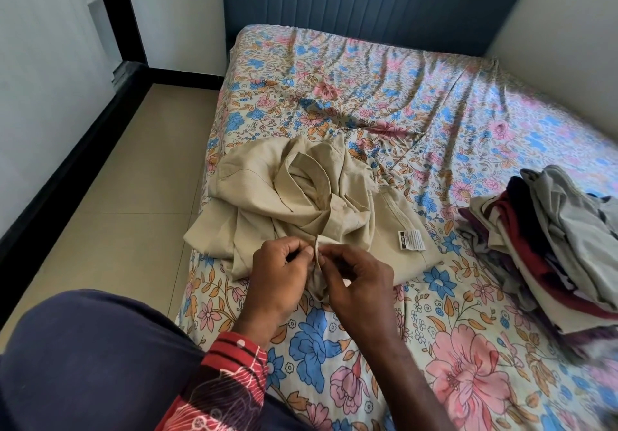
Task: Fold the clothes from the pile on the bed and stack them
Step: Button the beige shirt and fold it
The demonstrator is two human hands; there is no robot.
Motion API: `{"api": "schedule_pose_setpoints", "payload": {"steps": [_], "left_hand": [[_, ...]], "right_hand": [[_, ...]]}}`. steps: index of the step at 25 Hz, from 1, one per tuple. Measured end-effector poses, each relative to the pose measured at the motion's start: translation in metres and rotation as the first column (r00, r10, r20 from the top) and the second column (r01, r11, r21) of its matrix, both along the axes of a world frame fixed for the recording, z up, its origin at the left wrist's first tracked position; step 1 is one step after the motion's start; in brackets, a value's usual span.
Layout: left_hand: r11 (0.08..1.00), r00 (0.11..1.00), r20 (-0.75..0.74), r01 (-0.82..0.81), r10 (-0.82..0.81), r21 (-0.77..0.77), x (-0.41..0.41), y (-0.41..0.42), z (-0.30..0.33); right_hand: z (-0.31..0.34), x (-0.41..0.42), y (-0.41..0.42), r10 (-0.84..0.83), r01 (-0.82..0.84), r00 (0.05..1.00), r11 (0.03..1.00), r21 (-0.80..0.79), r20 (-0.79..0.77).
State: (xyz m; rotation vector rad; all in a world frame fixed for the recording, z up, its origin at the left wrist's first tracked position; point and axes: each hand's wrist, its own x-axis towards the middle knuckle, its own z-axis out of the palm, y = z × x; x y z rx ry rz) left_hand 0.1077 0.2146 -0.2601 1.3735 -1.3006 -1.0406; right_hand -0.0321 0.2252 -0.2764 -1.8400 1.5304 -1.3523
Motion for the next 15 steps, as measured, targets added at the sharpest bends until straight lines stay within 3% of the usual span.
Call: {"api": "schedule_pose_setpoints", "payload": {"steps": [4,13,15], "left_hand": [[0.999,1.0,0.011,0.018,-0.018,-0.038,-0.0013,0.003,0.004],[0.991,0.969,-0.244,0.064,-0.034,0.115,-0.0006,-0.004,-0.0042],[0.993,0.981,-0.194,0.043,-0.02,0.112,-0.0011,-0.0063,-0.0054]], "right_hand": [[0.0032,0.002,0.0,-0.029,0.03,0.999,0.999,-0.041,0.019],[0.0043,0.0028,-0.0009,-0.014,-0.081,0.891,0.979,0.188,0.453],[0.0071,-0.0019,-0.0001,0.018,-0.128,0.887,0.97,0.209,0.461]]}}
